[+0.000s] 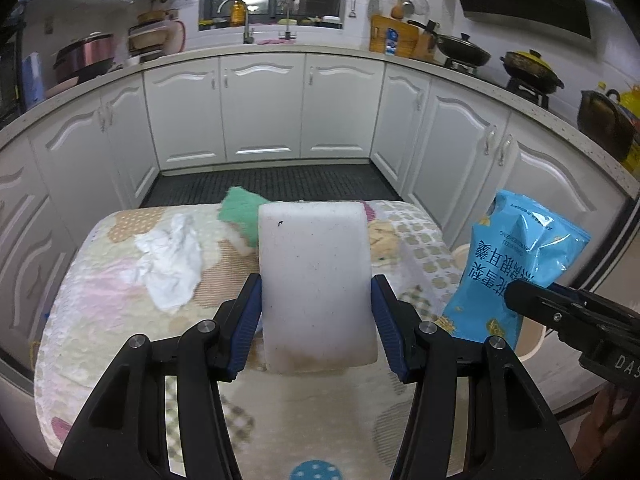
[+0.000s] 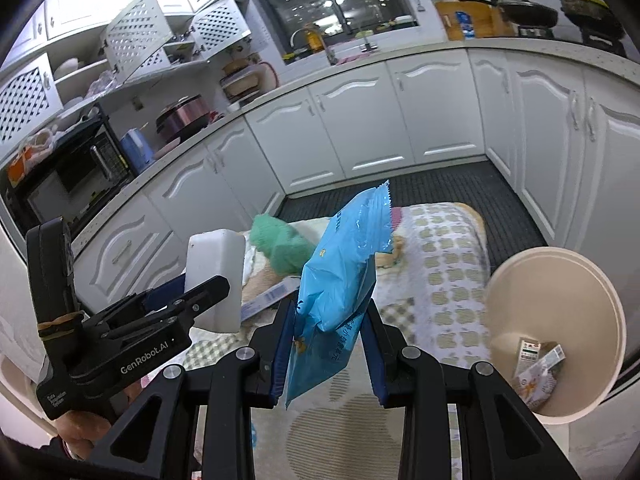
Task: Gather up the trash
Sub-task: 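Carry the foam block and blue bag with both tools over the beige bin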
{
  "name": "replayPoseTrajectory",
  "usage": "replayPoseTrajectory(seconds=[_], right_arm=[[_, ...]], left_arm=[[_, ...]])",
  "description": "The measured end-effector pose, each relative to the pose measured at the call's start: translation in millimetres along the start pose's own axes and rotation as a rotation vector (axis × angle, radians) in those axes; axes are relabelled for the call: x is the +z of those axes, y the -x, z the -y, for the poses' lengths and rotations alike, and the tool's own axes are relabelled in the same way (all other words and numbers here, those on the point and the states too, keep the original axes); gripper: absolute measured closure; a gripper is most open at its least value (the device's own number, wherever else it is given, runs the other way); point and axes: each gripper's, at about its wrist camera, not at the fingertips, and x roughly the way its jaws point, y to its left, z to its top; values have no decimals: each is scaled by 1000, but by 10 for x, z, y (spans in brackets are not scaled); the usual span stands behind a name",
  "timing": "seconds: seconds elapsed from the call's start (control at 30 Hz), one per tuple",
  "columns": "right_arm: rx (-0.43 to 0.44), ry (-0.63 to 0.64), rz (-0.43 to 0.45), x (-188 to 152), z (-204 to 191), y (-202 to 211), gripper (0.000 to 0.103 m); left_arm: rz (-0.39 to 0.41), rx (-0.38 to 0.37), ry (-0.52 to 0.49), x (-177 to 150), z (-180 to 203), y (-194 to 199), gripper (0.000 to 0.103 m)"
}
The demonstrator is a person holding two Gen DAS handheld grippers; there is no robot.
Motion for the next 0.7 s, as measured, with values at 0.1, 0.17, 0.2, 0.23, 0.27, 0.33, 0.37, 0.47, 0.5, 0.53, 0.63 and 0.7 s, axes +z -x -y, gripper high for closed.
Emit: replayPoseTrajectory(seconds=[0.1, 0.17, 0.2, 0.23, 0.27, 0.33, 0.37, 0.47, 0.5, 0.53, 0.63, 0.7], right_arm=[[-12, -6, 1, -6, 73, 33, 71], [-24, -10, 2, -5, 106, 50, 71], [-26, -13, 3, -11, 137, 62, 71], [-29, -16, 4, -12, 155, 72, 71], [-35, -19, 5, -11, 178, 80, 71], [-49, -22, 5, -18, 224, 102, 71], [-54, -24, 5, -21, 248, 110, 71], [-79, -34, 7, -27, 347, 149, 71], [-87, -39, 8, -30, 383, 164, 71], [-94, -43, 9, -33, 409, 174, 71], [-120, -61, 12, -41, 535, 213, 71], [-138, -69, 9, -50, 616, 236, 71]], left_arm=[[-3, -10, -14, 4, 101, -27, 50], [-7, -18, -25, 6, 174, -48, 50], [-8, -20, -29, 6, 197, -57, 50], [-11, -24, -33, 7, 229, -71, 50], [-13, -29, -35, 8, 260, -87, 50], [-19, -39, -39, 4, 324, -116, 50], [-24, -45, -41, 1, 363, -136, 50], [-38, -65, -52, 4, 492, -201, 50], [-42, -71, -57, 8, 538, -222, 50], [-43, -75, -63, 10, 584, -237, 50], [-46, -93, -79, 35, 735, -287, 50], [-51, -107, -86, 52, 835, -331, 50]])
